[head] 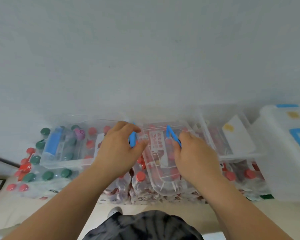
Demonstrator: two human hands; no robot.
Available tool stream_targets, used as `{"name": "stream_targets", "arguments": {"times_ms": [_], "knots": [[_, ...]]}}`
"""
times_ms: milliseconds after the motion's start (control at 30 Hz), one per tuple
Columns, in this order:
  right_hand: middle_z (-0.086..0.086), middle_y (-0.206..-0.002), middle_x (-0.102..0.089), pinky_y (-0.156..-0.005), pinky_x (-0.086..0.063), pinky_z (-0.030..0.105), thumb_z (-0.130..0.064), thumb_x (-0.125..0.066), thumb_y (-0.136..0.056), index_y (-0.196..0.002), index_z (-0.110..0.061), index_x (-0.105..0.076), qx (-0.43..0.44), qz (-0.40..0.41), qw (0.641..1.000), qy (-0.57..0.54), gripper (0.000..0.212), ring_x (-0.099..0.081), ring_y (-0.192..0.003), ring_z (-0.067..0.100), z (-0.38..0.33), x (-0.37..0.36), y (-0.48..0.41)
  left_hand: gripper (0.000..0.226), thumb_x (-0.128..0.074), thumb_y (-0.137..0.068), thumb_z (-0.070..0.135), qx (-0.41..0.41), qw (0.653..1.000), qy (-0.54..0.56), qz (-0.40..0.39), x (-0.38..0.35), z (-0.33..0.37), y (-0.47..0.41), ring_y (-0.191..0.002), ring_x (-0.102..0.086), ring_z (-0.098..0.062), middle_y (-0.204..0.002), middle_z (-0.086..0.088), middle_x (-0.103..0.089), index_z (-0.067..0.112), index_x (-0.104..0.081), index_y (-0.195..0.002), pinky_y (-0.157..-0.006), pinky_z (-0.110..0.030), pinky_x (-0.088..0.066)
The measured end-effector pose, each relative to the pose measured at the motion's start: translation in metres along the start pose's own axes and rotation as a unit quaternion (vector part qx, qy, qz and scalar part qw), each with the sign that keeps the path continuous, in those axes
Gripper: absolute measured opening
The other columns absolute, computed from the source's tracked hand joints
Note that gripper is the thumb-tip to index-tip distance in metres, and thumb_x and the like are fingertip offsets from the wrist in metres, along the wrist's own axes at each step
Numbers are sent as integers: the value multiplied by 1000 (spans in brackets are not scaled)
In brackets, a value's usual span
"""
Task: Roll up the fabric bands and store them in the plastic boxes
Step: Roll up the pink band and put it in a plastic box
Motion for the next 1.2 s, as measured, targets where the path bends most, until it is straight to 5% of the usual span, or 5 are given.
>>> {"name": "stream_targets", "arguments": {"times_ms": [200, 400, 567, 1000, 1200], "knots": [[-7, -67, -47, -47, -31, 32, -37, -39, -103, -83, -24, -41, 15, 42, 998, -33, 24, -45, -56, 11, -8, 37, 8, 45, -62, -88, 52, 28, 996, 82, 38, 19, 1, -2, -100, -58, -1, -129, 15, -46, 35, -53, -129, -78, -19, -46], [-11, -60, -31, -44, -20, 31, -29, -49, -99, -81, -22, -35, 112, 122, 986, -38, 24, -34, -53, 17, -38, 60, -6, 40, -60, -93, 45, 82, 979, 165, 91, 47, -13, -4, -89, -61, -1, -122, 13, -55, 41, -48, -131, -77, -32, -56], [-10, -64, -32, -52, -32, 36, -23, -52, -100, -85, -19, -45, 232, 119, 963, -62, 17, -39, -60, 27, -83, 44, -33, 32, -63, -94, 36, 140, 961, 162, 173, 85, -58, 2, -80, -61, -9, -99, 9, -63, 31, -59, -125, -66, -25, -46], [-4, -73, -59, -63, -28, 33, -33, -40, -101, -97, -23, -56, 369, -8, 929, -9, 19, -51, -64, 24, -207, -52, -92, 38, -66, -84, 45, 279, 955, -71, 72, 138, -200, 14, -61, -60, -19, -58, -1, -64, 15, -60, -61, -58, -31, -48], [-6, -74, -61, -65, -41, 36, -37, -38, -102, -99, -24, -58, 346, -35, 937, -20, 24, -51, -65, 23, -214, -77, -97, 23, -64, -87, 43, 253, 965, -38, 54, 136, -217, 9, -73, -54, -7, -88, 3, -64, 25, -60, -102, -67, -31, -40]]}}
Point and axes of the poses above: each hand's wrist, its own y-axis away from the middle knuckle, its own x-axis out of the back of the hand, z = x × y, the point moved 4 cm from there along -y, towards the middle knuckle
